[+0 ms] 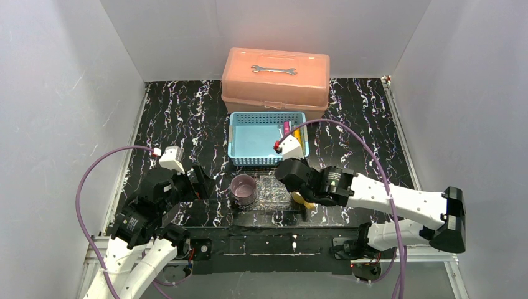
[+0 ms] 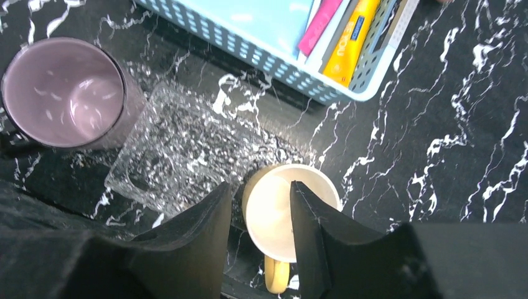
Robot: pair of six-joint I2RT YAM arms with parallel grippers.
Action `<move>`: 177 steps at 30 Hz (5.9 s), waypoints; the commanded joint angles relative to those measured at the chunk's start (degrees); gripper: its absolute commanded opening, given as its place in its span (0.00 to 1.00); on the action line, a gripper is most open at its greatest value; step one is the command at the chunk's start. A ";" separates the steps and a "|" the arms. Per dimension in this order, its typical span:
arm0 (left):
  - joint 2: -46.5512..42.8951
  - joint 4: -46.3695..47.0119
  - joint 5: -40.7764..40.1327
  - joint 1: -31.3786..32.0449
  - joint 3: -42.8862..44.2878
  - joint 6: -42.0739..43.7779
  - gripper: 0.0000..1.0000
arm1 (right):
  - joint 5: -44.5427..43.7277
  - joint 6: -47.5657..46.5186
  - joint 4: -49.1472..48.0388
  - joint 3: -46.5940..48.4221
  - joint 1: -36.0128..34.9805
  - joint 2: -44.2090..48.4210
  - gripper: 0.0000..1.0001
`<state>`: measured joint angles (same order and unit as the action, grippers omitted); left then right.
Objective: Prepare toiletry sets of a toothbrush and toothpaste on the tray
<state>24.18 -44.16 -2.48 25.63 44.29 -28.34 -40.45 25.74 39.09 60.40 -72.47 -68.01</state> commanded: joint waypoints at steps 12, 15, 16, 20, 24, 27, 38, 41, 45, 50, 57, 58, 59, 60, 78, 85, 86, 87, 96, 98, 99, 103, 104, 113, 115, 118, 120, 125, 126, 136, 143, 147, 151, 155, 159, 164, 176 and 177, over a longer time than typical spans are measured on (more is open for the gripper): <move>-0.45 -0.07 0.17 -0.22 0.46 0.43 1.00 | 1.44 -7.74 -0.29 16.51 10.29 -13.50 0.49; -0.53 -0.08 0.21 -0.22 0.49 0.48 0.99 | 5.68 -8.64 -2.26 17.18 14.30 -15.50 0.49; -0.55 -0.07 0.20 -0.23 0.53 0.48 0.99 | 6.77 -8.75 -2.75 17.51 15.44 -16.37 0.49; -0.64 -0.05 0.28 -0.23 0.53 0.48 0.99 | 9.62 -9.04 -3.21 19.78 19.29 -21.18 0.49; -0.65 -0.05 0.28 -0.23 0.53 0.48 0.99 | 11.53 -9.04 -3.30 22.04 22.08 -25.77 0.49; -0.57 -0.05 0.35 -0.23 0.53 0.48 0.99 | 12.79 -9.03 -3.91 23.11 23.73 -28.43 0.49; -0.38 -0.05 0.55 -0.20 0.52 0.56 0.99 | 16.90 -8.62 -5.63 27.40 28.41 -37.38 0.49; -0.45 -0.05 0.55 -0.22 0.53 0.56 0.99 | 17.93 -8.22 -5.53 29.38 29.47 -39.85 0.49; -0.67 -0.05 0.44 -0.22 0.53 0.56 0.99 | 18.21 -7.88 -5.28 31.64 30.39 -42.88 0.50; -0.61 -0.05 0.37 -0.23 0.51 0.57 0.99 | 18.56 -6.96 -5.42 34.04 31.95 -46.29 0.50; -0.28 -0.05 0.29 -0.23 0.52 0.65 0.99 | 19.24 -6.24 -5.88 36.76 33.98 -50.03 0.50; -0.21 -0.05 0.28 -0.23 0.49 0.65 0.99 | 19.46 -6.15 -6.08 37.06 34.13 -50.41 0.51; -0.22 -0.05 0.24 -0.23 0.53 0.64 0.99 | 19.62 -6.13 -6.27 37.29 34.29 -50.80 0.51; -0.19 -0.05 0.20 -0.23 0.53 0.65 0.99 | 19.69 -6.14 -6.45 37.47 34.36 -51.15 0.51; 0.28 -0.05 -0.07 -0.23 0.53 0.65 0.99 | 20.75 -5.08 -7.73 37.43 36.60 -54.52 0.51; 0.52 -0.05 -0.10 -0.23 0.52 0.64 0.99 | 22.14 -4.99 -8.48 37.59 36.61 -55.80 0.51; 0.59 -0.05 -0.16 -0.23 0.52 0.61 0.99 | 22.50 -5.06 -8.52 37.60 36.61 -55.90 0.50; 0.60 -0.05 -0.22 -0.30 0.52 0.64 0.99 | 22.86 -5.06 -8.57 37.60 36.61 -55.95 0.49; 0.81 -0.05 -0.08 -0.49 0.51 0.58 0.99 | 27.34 -6.37 -9.02 37.08 36.44 -54.27 0.36; 0.90 -0.05 0.02 -0.57 0.53 0.64 0.99 | 27.65 -6.70 -9.03 37.07 36.39 -53.59 0.41; 0.88 -0.05 0.10 -0.58 0.54 0.65 0.99 | 27.44 -6.82 -8.91 37.13 36.35 -53.24 0.48; 1.03 -0.05 0.24 -0.60 0.58 0.65 0.99 | 25.69 -7.25 -8.47 37.60 36.34 -52.03 0.65; 0.99 -0.05 0.34 -0.64 0.61 0.61 0.99 | 25.52 -7.40 -8.35 37.82 36.34 -51.86 0.66; 0.91 -0.05 0.28 -0.75 0.62 0.65 0.99 | 24.91 -8.23 -9.38 38.74 36.05 -49.77 0.66; 0.99 -0.07 0.29 -0.73 0.61 0.65 0.99 | 24.19 -8.32 -9.74 38.78 35.87 -49.32 0.65; 0.98 -0.05 0.28 -0.82 0.62 0.65 0.99 | 23.63 -8.72 -10.82 38.57 35.73 -48.82 0.63; 0.98 -0.05 0.28 -0.79 0.62 0.65 0.99 | 23.61 -8.86 -10.62 38.98 35.73 -49.23 0.62; 1.01 -0.05 0.23 -0.85 0.62 0.65 0.99 | 23.83 -9.11 -10.93 39.09 35.73 -50.40 0.55; 1.04 -0.05 0.21 -0.91 0.57 0.65 0.99 | 23.79 -9.17 -11.04 39.09 35.73 -50.69 0.54; 1.21 -0.05 0.22 -1.02 0.62 0.65 0.99 | 23.04 -9.59 -11.49 39.35 35.73 -52.36 0.54; 1.31 -0.05 0.31 -1.18 0.61 0.65 1.00 | 23.04 -9.57 -11.97 38.86 35.73 -53.32 0.53; 1.43 -0.05 0.35 -1.28 0.61 0.69 0.99 | 23.00 -9.56 -12.18 38.48 35.75 -53.57 0.53; 1.54 -0.05 0.37 -1.35 0.62 0.74 0.99 | 23.01 -9.56 -12.19 38.23 35.73 -54.09 0.53; 1.52 -0.05 0.37 -1.36 0.61 0.73 0.99 | 23.13 -9.40 -12.44 37.72 35.73 -54.42 0.52; 1.63 0.00 0.37 -1.32 0.62 0.74 0.99 | 23.17 -9.29 -12.67 37.27 35.73 -54.57 0.52; 1.82 0.04 0.55 -1.52 0.62 0.74 0.99 | 23.08 -9.30 -12.80 36.98 35.73 -55.11 0.52; 2.13 0.19 0.94 -1.77 0.62 0.82 0.99 | 21.13 -9.00 -12.50 37.46 36.11 -56.41 0.52; 2.15 0.21 0.98 -1.87 0.57 0.83 0.99 | 21.19 -8.96 -12.36 37.57 36.15 -56.52 0.52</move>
<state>25.82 -43.94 -2.04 24.21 44.29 -28.14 -18.44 16.43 28.18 97.08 -36.77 -123.02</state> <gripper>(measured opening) 0.993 0.522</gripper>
